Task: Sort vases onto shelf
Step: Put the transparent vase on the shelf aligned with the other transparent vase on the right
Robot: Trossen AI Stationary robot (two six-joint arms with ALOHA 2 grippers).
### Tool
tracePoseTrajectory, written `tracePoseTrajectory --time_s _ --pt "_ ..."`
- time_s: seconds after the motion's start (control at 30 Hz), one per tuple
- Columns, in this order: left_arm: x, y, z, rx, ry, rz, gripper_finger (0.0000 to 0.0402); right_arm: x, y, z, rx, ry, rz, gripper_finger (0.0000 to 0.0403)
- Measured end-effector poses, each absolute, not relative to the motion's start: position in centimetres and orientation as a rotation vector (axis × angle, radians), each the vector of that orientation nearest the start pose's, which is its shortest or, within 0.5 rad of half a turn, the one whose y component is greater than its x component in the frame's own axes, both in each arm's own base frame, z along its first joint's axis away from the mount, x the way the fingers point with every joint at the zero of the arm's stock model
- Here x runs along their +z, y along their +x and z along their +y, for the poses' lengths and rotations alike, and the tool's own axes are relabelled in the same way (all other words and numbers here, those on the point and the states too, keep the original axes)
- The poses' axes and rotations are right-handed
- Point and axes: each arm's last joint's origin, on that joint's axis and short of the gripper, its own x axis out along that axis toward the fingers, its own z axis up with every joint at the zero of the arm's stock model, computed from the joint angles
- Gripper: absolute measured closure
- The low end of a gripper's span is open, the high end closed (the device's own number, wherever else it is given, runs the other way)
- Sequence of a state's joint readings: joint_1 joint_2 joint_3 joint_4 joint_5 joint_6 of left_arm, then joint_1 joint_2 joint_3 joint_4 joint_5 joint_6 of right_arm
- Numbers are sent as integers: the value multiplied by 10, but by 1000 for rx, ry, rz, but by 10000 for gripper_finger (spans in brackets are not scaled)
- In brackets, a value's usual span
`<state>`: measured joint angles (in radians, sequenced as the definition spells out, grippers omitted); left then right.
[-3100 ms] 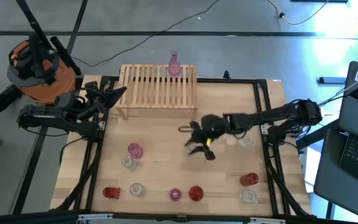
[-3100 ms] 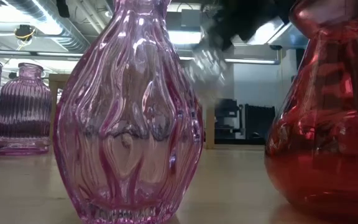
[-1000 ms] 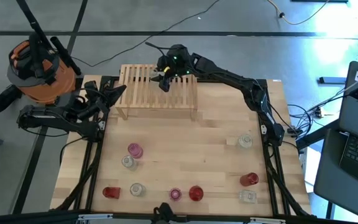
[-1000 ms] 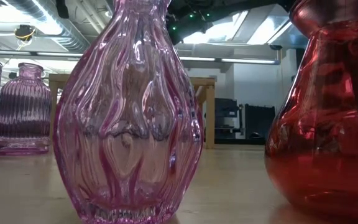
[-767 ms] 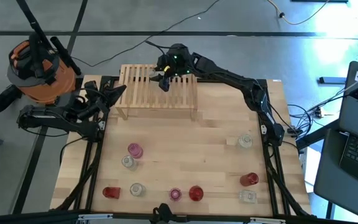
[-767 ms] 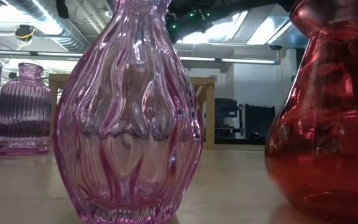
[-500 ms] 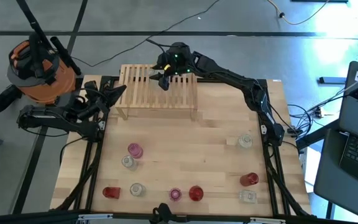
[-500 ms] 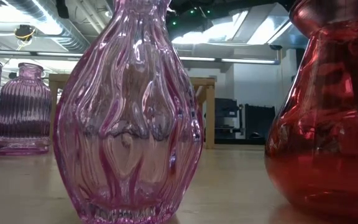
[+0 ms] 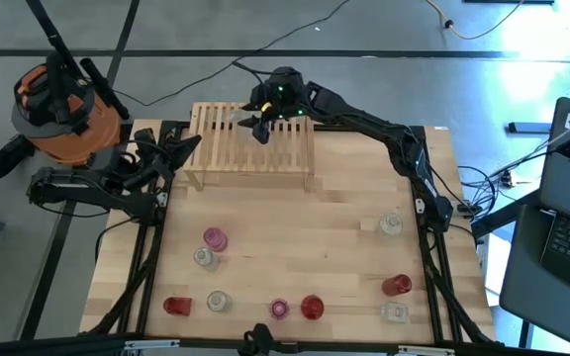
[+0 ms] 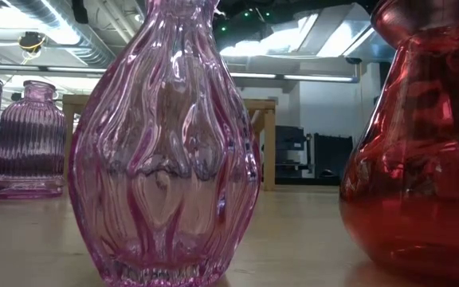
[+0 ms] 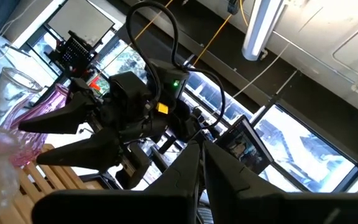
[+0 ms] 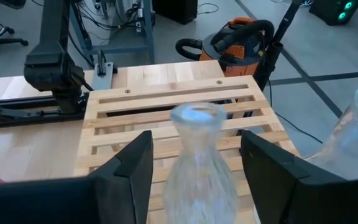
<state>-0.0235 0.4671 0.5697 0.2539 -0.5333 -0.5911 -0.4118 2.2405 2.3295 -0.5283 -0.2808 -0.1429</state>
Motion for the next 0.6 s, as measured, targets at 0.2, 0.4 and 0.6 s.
tracePoseTrajectory --time_s 0.2,0.4,0.6 --pt "338 110 12 395 -666 -469 386 353 470 -194 -95 7 419 210" --pt "331 111 13 469 -653 -412 386 360 472 -182 -79 -25 403 210" --pt "325 106 17 659 -642 -403 386 382 467 -164 -95 -83 374 219"
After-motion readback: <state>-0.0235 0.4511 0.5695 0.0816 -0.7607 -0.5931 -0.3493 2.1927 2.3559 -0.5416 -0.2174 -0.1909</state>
